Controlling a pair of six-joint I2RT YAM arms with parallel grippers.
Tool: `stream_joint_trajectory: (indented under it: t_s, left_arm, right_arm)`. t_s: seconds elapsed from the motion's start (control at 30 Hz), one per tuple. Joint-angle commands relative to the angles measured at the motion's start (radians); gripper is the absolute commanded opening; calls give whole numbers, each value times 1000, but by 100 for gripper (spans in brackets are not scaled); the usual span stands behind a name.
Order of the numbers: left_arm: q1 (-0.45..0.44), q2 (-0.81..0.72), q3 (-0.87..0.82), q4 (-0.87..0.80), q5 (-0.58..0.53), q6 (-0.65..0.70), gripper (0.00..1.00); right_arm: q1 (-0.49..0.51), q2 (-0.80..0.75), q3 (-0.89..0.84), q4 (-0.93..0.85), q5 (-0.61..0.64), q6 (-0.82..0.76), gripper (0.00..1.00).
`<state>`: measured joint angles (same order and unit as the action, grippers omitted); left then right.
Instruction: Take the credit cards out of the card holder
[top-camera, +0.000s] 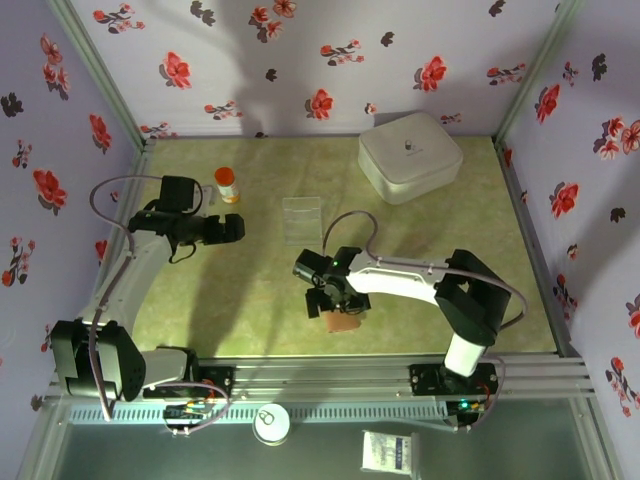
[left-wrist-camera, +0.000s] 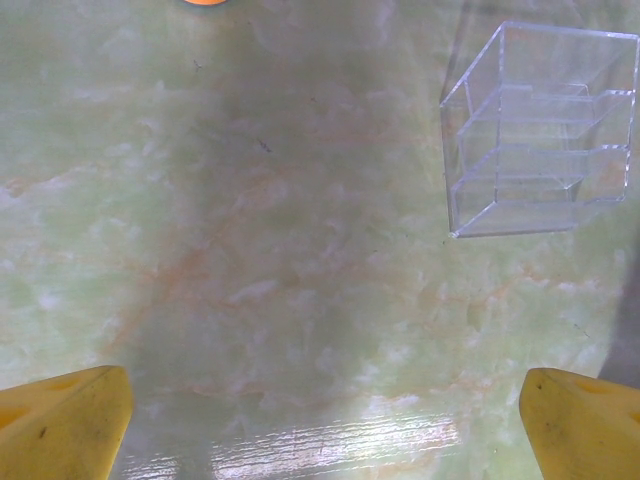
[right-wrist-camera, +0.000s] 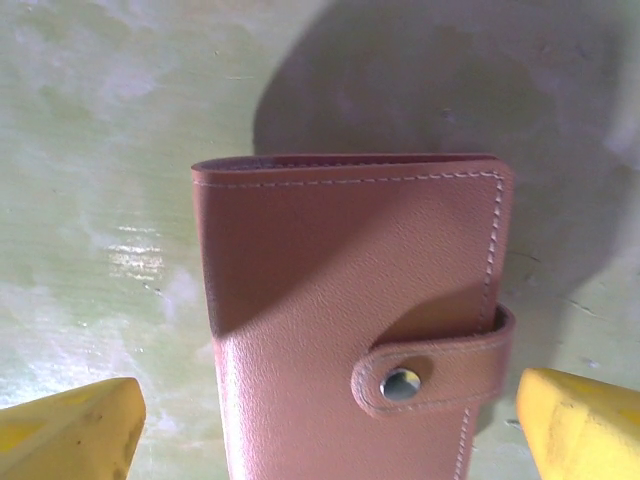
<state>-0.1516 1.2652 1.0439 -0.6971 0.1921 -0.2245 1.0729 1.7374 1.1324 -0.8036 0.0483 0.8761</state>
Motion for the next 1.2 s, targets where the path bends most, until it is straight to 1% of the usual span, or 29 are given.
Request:
stream_joint_trajectory:
  t_s: [0.0, 0.3, 0.7, 0.87, 1.17]
  left_arm:
    - [8, 8, -10, -24, 6, 27, 100]
    - [8, 9, -12, -22, 9, 25, 100]
    - [10, 2, -15, -24, 9, 25, 100]
    - [9, -5, -16, -24, 13, 24, 100]
    - [7, -10, -20, -21, 72, -20, 100]
  right_arm:
    - [-11, 28, -28, 21, -2, 38, 96]
    - [-23, 42, -65, 49, -7, 38, 91]
    - [-24, 38, -30, 22, 14, 15, 79]
    - [-33, 65, 19, 6, 16, -4, 74]
    - [-94, 135, 198, -48, 27, -66, 73]
